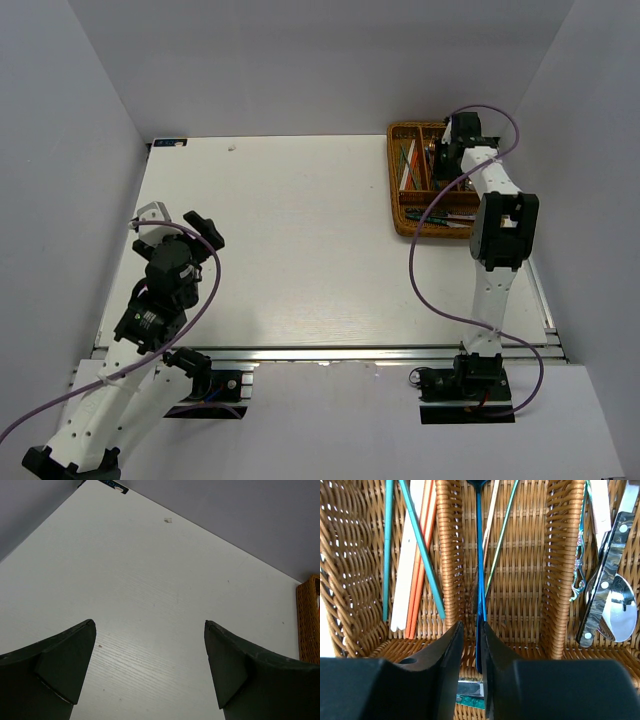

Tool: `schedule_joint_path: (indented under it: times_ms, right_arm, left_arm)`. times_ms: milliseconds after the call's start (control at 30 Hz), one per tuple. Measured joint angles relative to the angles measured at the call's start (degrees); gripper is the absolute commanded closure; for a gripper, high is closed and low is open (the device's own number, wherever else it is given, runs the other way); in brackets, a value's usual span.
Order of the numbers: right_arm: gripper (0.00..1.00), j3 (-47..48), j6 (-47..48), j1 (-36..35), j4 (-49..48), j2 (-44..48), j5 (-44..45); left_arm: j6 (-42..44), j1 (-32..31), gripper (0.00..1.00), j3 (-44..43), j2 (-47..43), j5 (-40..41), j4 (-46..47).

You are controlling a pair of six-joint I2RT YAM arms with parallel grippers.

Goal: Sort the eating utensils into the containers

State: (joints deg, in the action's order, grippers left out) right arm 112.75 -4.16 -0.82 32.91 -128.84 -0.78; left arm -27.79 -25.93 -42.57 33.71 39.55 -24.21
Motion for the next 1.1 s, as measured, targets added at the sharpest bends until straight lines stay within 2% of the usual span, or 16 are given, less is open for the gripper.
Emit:
schedule_joint_path:
  times_ms: [100, 267, 367, 500, 700, 933, 1067, 1100]
  right_arm:
    - [0.74, 0.09, 0.15, 0.00, 0.00, -0.63, 0.07]
    - [0.67, 0.48, 0.35, 0.00, 0.11, -2.67, 0.50]
    - [0.72, 0.85, 0.55, 0.02, 0.17, -3.85, 0.98]
    - [0.72, 1.20, 0.74, 0.00, 0.15, -4.52, 1.05]
    - [0.67, 1.16, 0.46, 0.00, -1.03, -4.57, 1.29]
    - [0.60, -3.98, -0.46, -0.11, -2.38, 3.85, 2.29]
    - [0.47, -6.69, -1.09, -0.87, -3.06, 15.52, 3.23]
    - [0.30, -7.87, -1.40, -1.18, -3.37, 19.08, 3.45]
  left_arm:
    - [0.17, 0.00, 0.02, 0.00, 0.11, -0.04, -0.04]
    - [0.42, 0.00, 0.02, 0.00, 0.26, -0.17, -0.17]
    - [0.52, 0.00, 0.02, 0.00, 0.33, -0.28, -0.17]
    - [0.68, 0.00, 0.02, 0.00, 0.44, -0.61, -0.17]
    - [0.83, 0.00, 0.02, 0.00, 0.74, -0.90, -0.17]
    - [0.83, 0.00, 0.02, -0.13, 1.27, -1.14, -0.20]
    - [0.76, 0.02, 0.02, -2.69, 4.50, -1.07, -1.20]
    - [0.70, 0.02, 0.02, -4.07, 6.05, -1.01, -1.88]
